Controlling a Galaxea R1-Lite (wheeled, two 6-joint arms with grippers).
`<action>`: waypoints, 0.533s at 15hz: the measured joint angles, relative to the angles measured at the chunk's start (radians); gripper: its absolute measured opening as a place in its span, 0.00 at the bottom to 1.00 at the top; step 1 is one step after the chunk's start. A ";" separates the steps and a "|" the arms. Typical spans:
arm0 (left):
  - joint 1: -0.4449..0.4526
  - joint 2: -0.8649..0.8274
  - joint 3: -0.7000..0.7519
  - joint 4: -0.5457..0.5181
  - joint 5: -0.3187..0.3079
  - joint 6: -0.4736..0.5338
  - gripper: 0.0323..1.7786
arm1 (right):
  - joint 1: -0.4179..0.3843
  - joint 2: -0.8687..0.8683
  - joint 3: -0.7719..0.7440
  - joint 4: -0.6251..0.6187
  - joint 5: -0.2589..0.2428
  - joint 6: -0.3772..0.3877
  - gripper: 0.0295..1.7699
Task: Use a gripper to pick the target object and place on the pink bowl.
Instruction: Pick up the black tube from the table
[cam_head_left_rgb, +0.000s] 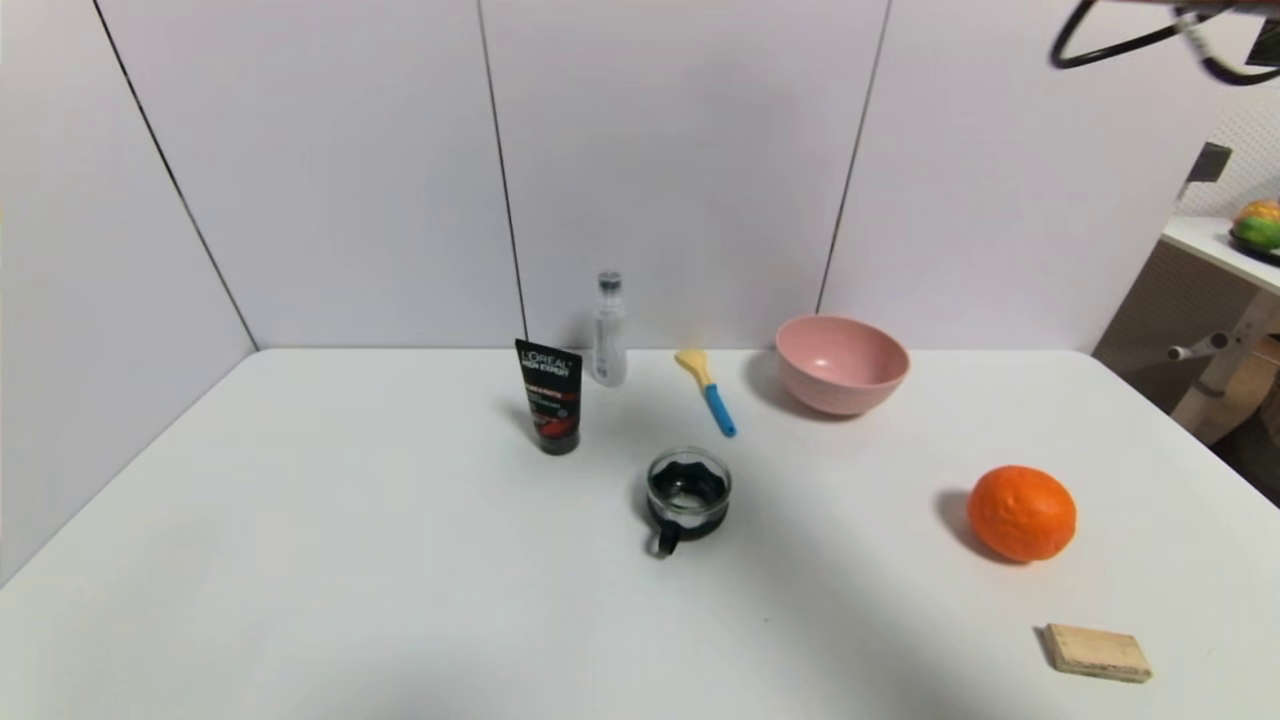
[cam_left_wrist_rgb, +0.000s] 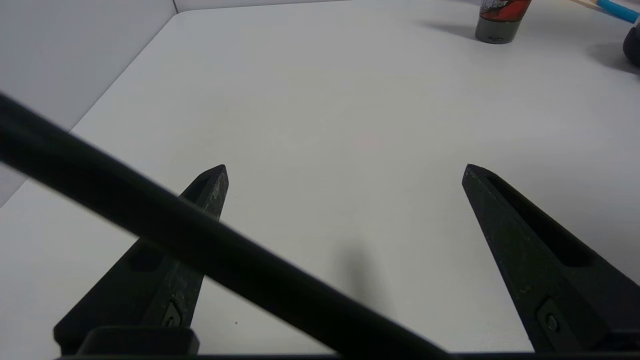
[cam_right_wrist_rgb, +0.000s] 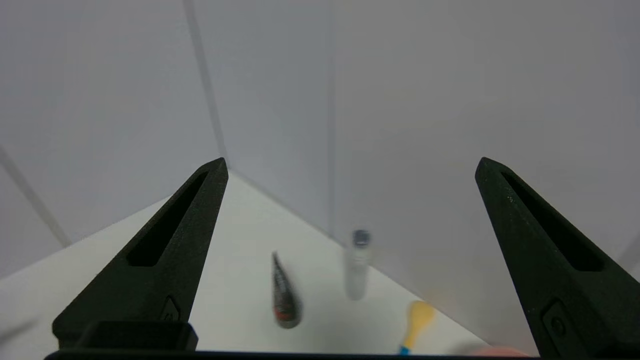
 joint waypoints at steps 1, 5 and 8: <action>0.000 0.000 0.000 0.000 0.000 0.000 0.95 | 0.019 0.059 -0.034 0.006 0.079 -0.016 0.97; 0.000 0.000 0.000 0.000 0.000 0.000 0.95 | 0.101 0.249 -0.092 0.010 0.195 -0.070 0.97; 0.000 0.000 0.000 0.000 0.000 0.000 0.95 | 0.135 0.383 -0.109 0.005 0.196 -0.089 0.97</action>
